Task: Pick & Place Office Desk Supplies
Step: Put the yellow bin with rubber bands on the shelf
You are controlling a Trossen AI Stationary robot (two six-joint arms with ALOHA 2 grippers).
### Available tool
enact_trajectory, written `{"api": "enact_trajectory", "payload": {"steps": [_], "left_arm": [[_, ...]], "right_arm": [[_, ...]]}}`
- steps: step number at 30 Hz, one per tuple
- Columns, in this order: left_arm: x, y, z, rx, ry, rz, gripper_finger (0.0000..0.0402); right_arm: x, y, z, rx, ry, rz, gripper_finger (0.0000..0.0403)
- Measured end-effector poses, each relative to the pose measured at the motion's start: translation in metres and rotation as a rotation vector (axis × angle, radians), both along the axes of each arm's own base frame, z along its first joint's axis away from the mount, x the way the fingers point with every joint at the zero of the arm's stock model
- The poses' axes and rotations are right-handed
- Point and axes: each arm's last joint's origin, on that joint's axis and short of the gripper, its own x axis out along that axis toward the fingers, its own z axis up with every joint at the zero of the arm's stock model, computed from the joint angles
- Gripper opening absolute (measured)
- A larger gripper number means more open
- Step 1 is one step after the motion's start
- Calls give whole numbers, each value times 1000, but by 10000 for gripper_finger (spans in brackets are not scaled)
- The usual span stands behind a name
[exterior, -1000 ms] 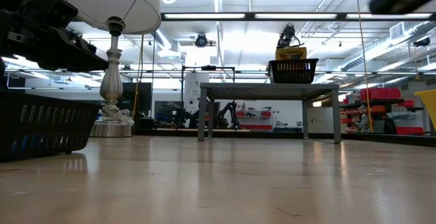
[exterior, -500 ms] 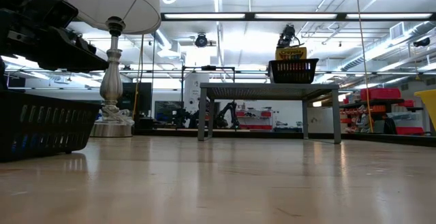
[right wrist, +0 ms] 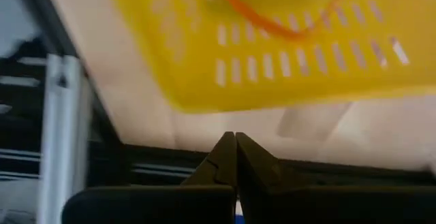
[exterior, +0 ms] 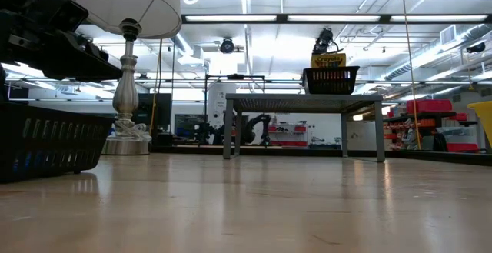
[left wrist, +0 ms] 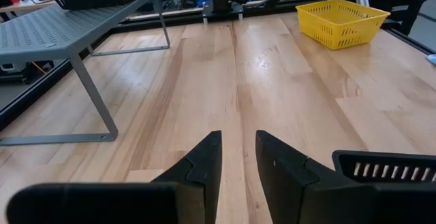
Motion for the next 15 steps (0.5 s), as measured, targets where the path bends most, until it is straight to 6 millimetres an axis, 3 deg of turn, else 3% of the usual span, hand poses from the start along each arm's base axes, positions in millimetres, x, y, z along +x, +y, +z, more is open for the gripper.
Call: {"api": "enact_trajectory", "payload": {"steps": [7, 15], "left_arm": [[0, 0, 0, -2, 0, 0, 99], [0, 0, 0, 1, 0, 0, 99]], "right_arm": [[9, 6, -10, 99, -94, 21, 1], [40, 8, -11, 162, -391, 17, 0]]}}
